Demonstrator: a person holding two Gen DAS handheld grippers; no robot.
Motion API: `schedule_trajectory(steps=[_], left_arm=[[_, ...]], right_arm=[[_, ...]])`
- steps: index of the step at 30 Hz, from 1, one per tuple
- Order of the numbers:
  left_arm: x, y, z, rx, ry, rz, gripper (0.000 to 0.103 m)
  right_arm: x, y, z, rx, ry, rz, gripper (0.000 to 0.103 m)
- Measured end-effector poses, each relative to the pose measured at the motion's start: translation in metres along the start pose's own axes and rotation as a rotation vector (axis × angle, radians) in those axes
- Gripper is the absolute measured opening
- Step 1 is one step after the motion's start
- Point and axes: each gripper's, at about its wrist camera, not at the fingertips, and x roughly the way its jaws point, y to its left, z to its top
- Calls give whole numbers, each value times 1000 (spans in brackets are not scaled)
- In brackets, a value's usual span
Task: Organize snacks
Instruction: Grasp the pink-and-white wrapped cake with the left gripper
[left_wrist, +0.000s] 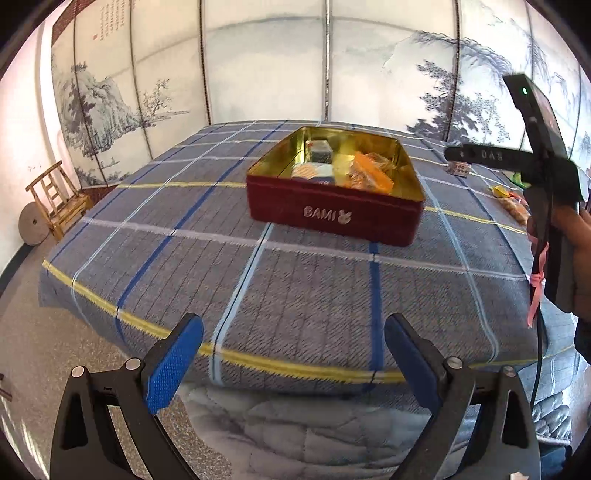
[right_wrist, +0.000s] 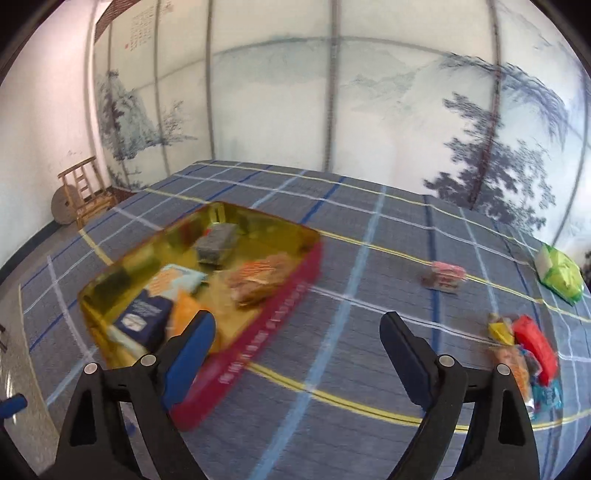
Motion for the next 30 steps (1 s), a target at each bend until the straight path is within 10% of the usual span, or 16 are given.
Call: schedule_trajectory(steps=[13,19,30], left_arm=[[63,-168,129,223,-24,-223,97],[114,-242,170,238,-15,-222,97],[229,-291,223,81,99,-175,97]], right_arm=[[-40,-320,-78,545,14,-312,91],[-46,-365,-110,792,-4,-191,93],[-51,-368,-116,824,-57,-129,101]])
